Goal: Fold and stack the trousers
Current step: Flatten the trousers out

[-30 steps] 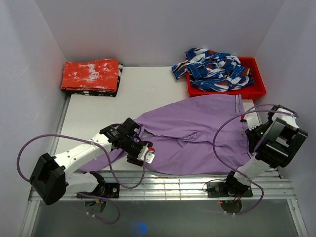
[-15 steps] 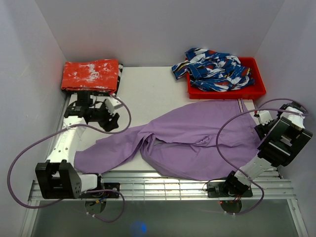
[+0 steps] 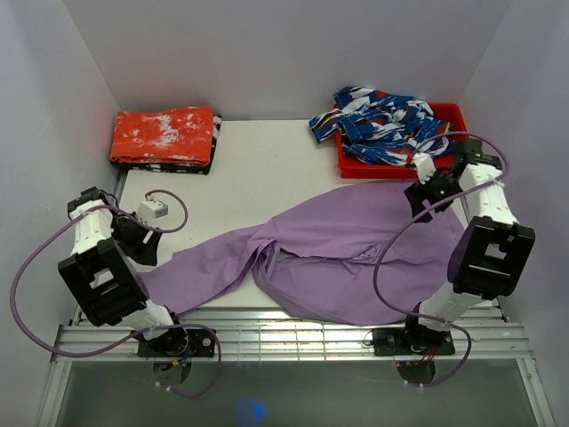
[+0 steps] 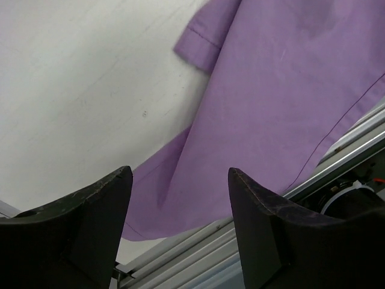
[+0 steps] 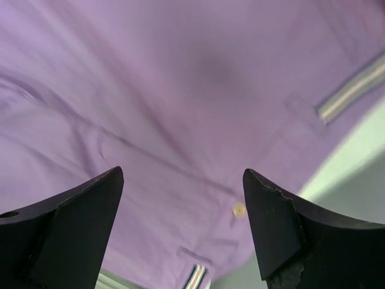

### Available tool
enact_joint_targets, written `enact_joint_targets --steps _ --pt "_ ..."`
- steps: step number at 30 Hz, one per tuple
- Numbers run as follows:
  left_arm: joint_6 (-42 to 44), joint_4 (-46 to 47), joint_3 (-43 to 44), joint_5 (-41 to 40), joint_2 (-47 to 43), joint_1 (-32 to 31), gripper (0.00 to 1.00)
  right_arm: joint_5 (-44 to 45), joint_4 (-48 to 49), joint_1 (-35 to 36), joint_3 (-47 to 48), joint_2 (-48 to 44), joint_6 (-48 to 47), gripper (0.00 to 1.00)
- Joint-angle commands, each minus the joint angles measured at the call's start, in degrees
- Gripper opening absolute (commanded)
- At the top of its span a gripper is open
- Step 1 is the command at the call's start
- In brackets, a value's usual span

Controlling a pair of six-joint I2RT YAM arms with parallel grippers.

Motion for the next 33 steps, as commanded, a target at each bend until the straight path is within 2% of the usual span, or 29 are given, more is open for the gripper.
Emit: enact_joint_targets --steps 1,3,6,7,8,9,13,15,21,22,23,24,26,27,28,29,30,32,33 --pt "6.1 1.5 -2.9 -4.0 -0.2 0.0 0.75 -4.1 4.9 4.4 0.2 4.1 8.6 0.86" --pt "6.4 5.4 -4.0 -5.2 1.5 0.0 0.72 -3.4 7.4 5.7 0.9 6.7 10.0 0.86" --pt "5.1 7.9 -2.2 -6.0 6.1 -1.5 0.57 -0.5 10.5 5.9 1.2 11.9 11.0 0.85" --pt "4.4 7.9 -1.2 -5.9 7.3 -2.2 0.50 1.0 11.7 5.8 0.1 12.4 11.1 0.84" --pt "2.9 7.8 -0.1 -5.6 8.6 -3.1 0.36 4.1 13.1 5.4 -0.7 12.7 10.9 0.84" --pt "2.2 7.5 1.2 -4.2 9.6 -4.0 0.29 5.5 14.6 4.9 -1.5 13.0 10.9 0.84" --pt "-1.4 7.1 6.1 -1.0 13.1 -12.9 0.04 10.3 16.2 1.6 -1.1 15.7 11.4 0.84" --pt "-6.5 8.6 10.5 1.1 14.9 -17.5 0.00 12.6 16.8 -0.9 -0.4 16.3 10.9 0.84" --pt "-22.3 12.9 29.5 2.0 28.1 -24.3 0.01 15.8 17.6 -5.5 0.0 15.0 8.4 0.84" --pt "-22.0 10.6 32.4 4.6 29.6 -24.5 0.08 16.2 17.6 -5.7 -0.5 14.5 8.0 0.84" --pt "-20.4 1.9 38.8 6.9 32.4 -24.4 0.16 16.0 17.1 -5.7 -0.8 13.9 7.5 0.84" --pt "-18.4 -2.6 41.1 8.5 33.3 -24.1 0.25 15.0 16.8 -5.7 -1.5 12.1 6.7 0.84" --pt "-13.2 -11.3 43.0 10.4 32.9 -22.8 0.57 11.0 14.5 -5.4 -1.8 10.2 6.1 0.85" --pt "-13.0 -11.4 40.3 10.0 31.2 -20.8 0.69 8.2 13.0 -5.2 -0.6 8.5 5.5 0.87" --pt "-10.2 -11.3 37.2 8.8 28.9 -19.8 0.73 5.5 12.5 -4.0 -0.3 7.7 6.7 0.87" --pt "-7.9 -11.2 33.6 5.9 26.2 -18.8 0.74 4.1 12.0 -3.2 0.2 7.1 7.0 0.87" --pt "-5.6 -11.2 25.9 3.9 20.8 -16.9 0.74 2.5 10.0 -2.4 0.9 6.4 7.2 0.88" --pt "-0.7 -11.2 19.2 -1.1 16.2 -15.0 0.75 0.2 9.7 1.1 1.7 5.7 9.5 0.90" --pt "0.5 -11.2 14.1 -2.2 12.5 -13.3 0.75 -0.4 8.8 2.3 1.9 5.6 9.8 0.96"
